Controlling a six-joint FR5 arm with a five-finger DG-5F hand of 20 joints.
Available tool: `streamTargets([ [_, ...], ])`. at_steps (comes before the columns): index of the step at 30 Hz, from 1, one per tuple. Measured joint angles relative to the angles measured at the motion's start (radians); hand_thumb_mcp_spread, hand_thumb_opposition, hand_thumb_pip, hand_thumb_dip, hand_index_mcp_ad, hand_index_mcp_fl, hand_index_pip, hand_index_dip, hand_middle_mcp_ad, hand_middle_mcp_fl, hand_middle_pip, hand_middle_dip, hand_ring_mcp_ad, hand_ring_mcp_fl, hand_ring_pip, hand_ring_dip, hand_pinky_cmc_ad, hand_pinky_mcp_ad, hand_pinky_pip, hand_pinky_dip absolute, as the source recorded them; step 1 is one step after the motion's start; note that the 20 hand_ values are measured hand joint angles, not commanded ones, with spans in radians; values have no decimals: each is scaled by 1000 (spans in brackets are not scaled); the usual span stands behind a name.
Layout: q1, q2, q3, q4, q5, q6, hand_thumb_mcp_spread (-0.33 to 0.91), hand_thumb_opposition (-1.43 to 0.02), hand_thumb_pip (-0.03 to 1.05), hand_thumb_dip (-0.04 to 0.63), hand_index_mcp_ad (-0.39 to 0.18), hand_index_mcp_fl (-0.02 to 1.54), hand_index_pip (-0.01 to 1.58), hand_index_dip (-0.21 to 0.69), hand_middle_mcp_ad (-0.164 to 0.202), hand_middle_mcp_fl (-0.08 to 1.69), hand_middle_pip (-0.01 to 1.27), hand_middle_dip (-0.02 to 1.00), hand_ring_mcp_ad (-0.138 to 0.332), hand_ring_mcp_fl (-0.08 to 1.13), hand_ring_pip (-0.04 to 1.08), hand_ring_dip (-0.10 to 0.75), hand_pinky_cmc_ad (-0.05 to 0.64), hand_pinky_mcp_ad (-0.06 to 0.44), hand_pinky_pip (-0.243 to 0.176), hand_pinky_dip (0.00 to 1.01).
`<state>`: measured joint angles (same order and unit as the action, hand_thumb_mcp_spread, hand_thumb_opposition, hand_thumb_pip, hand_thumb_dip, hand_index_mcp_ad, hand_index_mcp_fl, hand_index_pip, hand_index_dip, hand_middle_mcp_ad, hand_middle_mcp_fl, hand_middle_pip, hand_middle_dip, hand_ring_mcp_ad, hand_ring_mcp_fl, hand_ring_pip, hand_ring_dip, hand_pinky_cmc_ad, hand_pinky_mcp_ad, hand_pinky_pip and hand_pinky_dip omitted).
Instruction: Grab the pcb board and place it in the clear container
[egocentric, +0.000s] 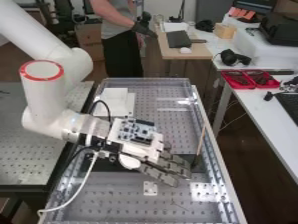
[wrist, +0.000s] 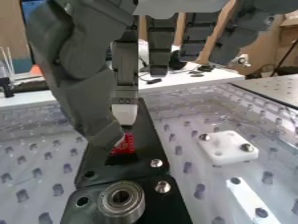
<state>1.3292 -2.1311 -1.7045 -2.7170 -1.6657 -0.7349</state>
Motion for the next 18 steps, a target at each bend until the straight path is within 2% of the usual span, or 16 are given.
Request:
streamTargets([
  [7,-8,-14,16,-9,-28,-8,524,-894,630,283,-122,260,1550,180,45,126,138,155,99,0,96,24,262,145,-59,208],
  [18,-17,-17,24,-18,-48,-19,553,-915,627,283,-134,323,1553,209,40,126,138,155,93,0,98,24,262,145,-59,194],
])
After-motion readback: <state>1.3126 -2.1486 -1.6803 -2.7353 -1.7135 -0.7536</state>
